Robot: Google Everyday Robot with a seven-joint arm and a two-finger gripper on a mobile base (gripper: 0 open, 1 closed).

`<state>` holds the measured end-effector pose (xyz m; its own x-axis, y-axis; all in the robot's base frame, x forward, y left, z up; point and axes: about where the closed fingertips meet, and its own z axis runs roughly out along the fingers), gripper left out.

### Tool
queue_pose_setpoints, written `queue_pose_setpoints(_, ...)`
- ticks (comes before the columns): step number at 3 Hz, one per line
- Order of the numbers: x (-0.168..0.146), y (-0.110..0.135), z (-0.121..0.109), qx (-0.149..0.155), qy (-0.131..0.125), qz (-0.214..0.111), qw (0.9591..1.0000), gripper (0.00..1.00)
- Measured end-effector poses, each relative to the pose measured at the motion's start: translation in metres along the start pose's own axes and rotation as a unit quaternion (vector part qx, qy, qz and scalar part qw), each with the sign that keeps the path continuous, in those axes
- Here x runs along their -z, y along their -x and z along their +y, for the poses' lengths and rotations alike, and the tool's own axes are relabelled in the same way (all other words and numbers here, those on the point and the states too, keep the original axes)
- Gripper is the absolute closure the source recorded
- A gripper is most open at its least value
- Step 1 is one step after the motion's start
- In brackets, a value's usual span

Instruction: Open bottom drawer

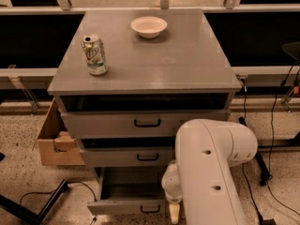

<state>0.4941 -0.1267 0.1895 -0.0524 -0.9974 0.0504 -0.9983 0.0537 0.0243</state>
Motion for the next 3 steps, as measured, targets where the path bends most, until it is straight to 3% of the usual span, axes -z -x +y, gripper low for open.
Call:
queue_pose_setpoints(1, 0.000, 0.000, 0.000, 0.000, 0.000, 0.000, 1.0000, 0.00)
queue_pose_setpoints(2, -0.009, 0.000, 0.008, 0.000, 0.017, -0.006, 0.9998, 0.00)
queue_pose_setpoints(3, -0.043, 0.004, 0.035, -0.007, 0.060, -0.032, 0.9977, 0.18)
